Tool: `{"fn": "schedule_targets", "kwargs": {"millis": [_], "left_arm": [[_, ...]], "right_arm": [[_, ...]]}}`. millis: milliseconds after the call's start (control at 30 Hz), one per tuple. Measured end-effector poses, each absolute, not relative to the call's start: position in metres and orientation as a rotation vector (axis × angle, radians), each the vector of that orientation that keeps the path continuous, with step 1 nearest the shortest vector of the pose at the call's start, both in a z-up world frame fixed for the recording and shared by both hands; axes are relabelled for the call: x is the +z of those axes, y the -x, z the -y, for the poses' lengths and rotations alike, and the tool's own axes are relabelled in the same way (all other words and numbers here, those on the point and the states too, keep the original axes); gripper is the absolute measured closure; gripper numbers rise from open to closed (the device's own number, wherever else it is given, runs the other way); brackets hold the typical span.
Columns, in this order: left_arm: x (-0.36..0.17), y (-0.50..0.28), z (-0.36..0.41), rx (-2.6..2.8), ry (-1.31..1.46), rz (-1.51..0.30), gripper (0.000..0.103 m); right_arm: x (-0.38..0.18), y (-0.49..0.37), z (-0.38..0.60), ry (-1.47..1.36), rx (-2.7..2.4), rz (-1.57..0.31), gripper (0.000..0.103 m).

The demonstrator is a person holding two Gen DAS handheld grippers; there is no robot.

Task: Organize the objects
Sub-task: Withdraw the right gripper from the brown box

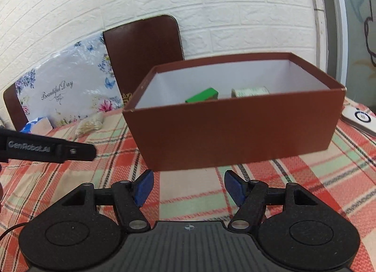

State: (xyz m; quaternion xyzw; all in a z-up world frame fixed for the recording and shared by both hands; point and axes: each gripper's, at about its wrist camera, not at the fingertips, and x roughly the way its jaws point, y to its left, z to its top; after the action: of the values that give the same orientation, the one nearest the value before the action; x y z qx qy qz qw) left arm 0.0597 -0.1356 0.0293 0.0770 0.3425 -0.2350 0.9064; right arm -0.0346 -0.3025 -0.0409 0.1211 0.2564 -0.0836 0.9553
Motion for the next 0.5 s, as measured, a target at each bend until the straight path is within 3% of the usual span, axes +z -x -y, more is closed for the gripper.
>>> {"fn": "schedule_targets", "kwargs": {"millis": [500], "left_arm": [[0.004, -0.073, 0.072, -0.327, -0.121, -0.755, 0.046]], "right_arm": [[-0.035, 0.034, 0.395, -0.185, -0.134, -0.649, 0.033]]}}
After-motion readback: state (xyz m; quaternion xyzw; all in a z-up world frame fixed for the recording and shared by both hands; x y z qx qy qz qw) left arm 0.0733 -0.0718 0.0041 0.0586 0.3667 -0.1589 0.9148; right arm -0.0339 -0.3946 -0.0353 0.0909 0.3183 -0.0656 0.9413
